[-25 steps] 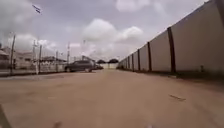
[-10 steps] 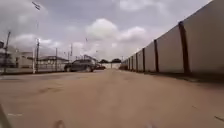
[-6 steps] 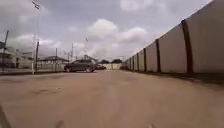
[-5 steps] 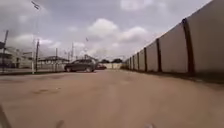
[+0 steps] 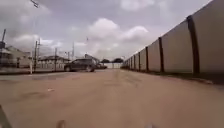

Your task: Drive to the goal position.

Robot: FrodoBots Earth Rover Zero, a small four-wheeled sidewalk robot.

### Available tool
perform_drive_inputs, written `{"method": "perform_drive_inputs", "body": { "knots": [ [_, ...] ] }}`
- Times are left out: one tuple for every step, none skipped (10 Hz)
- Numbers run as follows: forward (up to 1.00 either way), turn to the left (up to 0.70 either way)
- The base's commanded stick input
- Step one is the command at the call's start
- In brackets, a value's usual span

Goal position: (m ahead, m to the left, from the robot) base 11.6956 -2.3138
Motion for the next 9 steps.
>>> {"method": "perform_drive_inputs", "body": {
  "knots": [
    [0.70, 0.00],
    [0.70, 0.00],
    [0.70, 0.00],
    [0.70, 0.00],
    [0.70, 0.00],
    [0.70, 0.00],
    [0.70, 0.00],
    [0.70, 0.00],
    [0.70, 0.00]
  ]
}}
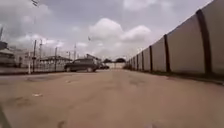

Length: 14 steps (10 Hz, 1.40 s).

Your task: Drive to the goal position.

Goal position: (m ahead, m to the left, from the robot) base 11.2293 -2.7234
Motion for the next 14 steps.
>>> {"method": "perform_drive_inputs", "body": {
  "knots": [
    [0.70, 0.00],
    [0.70, 0.00],
    [0.70, 0.00],
    [0.70, 0.00],
    [0.70, 0.00],
    [0.70, 0.00],
    [0.70, 0.00],
    [0.70, 0.00],
    [0.70, 0.00],
    [0.70, 0.00],
    [0.70, -0.01],
    [0.70, -0.09],
    [0.70, -0.07],
    [0.70, 0.00]
  ]
}}
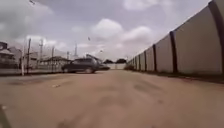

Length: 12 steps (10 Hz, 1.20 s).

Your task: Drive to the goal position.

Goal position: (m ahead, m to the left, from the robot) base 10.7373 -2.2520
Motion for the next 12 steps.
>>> {"method": "perform_drive_inputs", "body": {
  "knots": [
    [0.70, 0.00],
    [0.70, 0.00],
    [0.29, 0.00],
    [0.00, 0.00],
    [0.00, 0.00],
    [0.00, 0.00],
    [0.70, 0.00],
    [0.70, -0.03],
    [0.70, -0.13],
    [0.70, -0.27],
    [0.70, -0.35],
    [0.70, -0.35]
  ]
}}
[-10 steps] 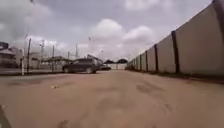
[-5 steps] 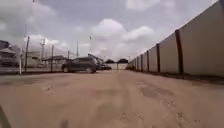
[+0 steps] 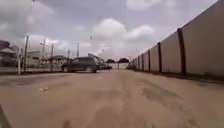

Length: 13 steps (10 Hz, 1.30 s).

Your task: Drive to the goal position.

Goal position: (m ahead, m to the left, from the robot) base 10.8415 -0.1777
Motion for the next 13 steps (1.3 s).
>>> {"method": "perform_drive_inputs", "body": {
  "knots": [
    [0.70, -0.35],
    [0.70, -0.35],
    [0.70, -0.35],
    [0.70, -0.35],
    [0.70, -0.35],
    [0.70, -0.35],
    [0.70, -0.33],
    [0.70, -0.10],
    [0.70, 0.00],
    [0.70, 0.00],
    [0.70, 0.00],
    [0.70, 0.00],
    [0.70, 0.00]
  ]
}}
